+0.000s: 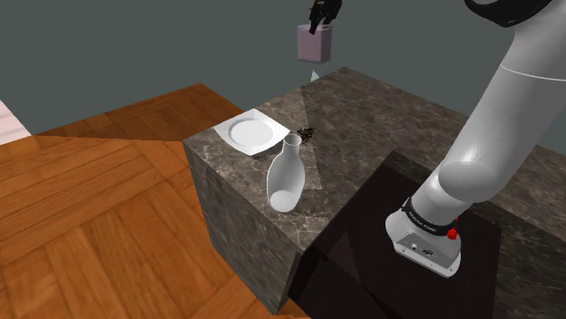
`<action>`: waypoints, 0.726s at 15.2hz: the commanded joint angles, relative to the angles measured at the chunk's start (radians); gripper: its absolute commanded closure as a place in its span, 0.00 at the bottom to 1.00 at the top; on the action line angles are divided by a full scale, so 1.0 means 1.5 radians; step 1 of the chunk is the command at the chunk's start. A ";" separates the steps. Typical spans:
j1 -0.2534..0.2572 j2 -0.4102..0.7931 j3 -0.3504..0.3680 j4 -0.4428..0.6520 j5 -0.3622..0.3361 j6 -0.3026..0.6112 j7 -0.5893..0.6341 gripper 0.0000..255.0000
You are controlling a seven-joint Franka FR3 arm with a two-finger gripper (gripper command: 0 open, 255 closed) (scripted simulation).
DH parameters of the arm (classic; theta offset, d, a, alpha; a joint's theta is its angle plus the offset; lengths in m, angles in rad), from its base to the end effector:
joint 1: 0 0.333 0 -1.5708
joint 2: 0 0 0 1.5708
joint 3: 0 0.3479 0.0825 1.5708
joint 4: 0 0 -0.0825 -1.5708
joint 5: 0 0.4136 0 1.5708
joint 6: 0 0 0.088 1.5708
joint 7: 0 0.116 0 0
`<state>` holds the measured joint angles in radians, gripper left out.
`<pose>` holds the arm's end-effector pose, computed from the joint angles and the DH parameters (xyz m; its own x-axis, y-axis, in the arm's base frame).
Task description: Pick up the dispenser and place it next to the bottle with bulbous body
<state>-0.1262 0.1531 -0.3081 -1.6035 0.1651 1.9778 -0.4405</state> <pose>0.6149 -0.2571 0.5799 0.9672 -0.0332 0.2519 -0.0319 -0.9994 -0.0095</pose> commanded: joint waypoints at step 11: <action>-0.007 0.018 -0.003 0.133 0.002 -0.115 0.011 1.00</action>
<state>-0.1363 0.1785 -0.3122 -1.4190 0.1677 1.8181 -0.4267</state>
